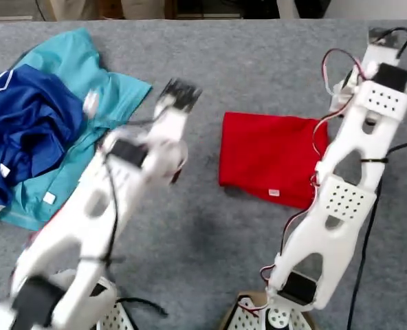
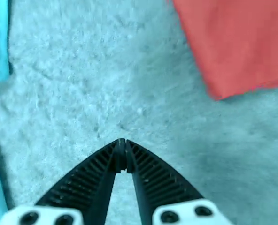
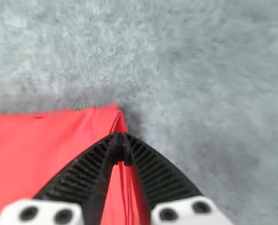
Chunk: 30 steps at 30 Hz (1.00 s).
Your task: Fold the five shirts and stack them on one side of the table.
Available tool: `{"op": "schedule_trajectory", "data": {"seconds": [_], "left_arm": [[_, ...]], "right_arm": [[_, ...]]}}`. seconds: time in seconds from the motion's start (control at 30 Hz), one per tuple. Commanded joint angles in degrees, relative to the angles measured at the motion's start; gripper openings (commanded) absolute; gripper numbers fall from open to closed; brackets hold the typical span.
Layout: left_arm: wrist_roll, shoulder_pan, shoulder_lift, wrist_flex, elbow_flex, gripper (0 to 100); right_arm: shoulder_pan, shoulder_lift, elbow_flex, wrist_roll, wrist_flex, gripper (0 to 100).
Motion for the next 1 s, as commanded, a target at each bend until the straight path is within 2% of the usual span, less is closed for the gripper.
{"op": "schedule_trajectory", "data": {"seconds": [0.0,0.17,0.27,0.33,0.47,0.63,0.7,0.83,0.97], "left_arm": [[-0.2,-5.3,-11.6,-14.7,19.9,2],[0.1,-8.3,-13.0,-27.0,32.5,2],[0.2,-8.5,-13.8,-31.6,37.5,2],[1.8,-8.6,-13.8,-31.0,36.7,2],[3.8,-8.7,-13.4,-30.6,36.3,2],[4.0,-11.9,-14.0,-30.5,37.3,2],[4.0,-12.0,-14.0,-29.0,36.9,2],[4.0,-12.1,-14.0,-25.6,36.0,2],[4.0,-12.3,-14.0,-25.3,36.0,2]], "right_arm": [[3.4,-2.8,-6.0,1.0,2.1,0.2],[4.6,-12.0,4.9,10.3,2.1,0.1],[4.6,-21.2,21.0,13.1,2.1,0.1],[4.5,-28.0,33.4,13.9,2.0,0.1],[3.3,-41.1,55.9,13.3,-1.6,0.2],[0.4,-56.3,81.1,7.5,-12.8,0.7],[-1.5,-60.8,89.0,4.6,-16.7,5.7],[-2.9,-64.0,99.0,0.0,-24.5,19.5],[-1.7,-60.7,101.3,-0.3,-29.5,21.6]]}}
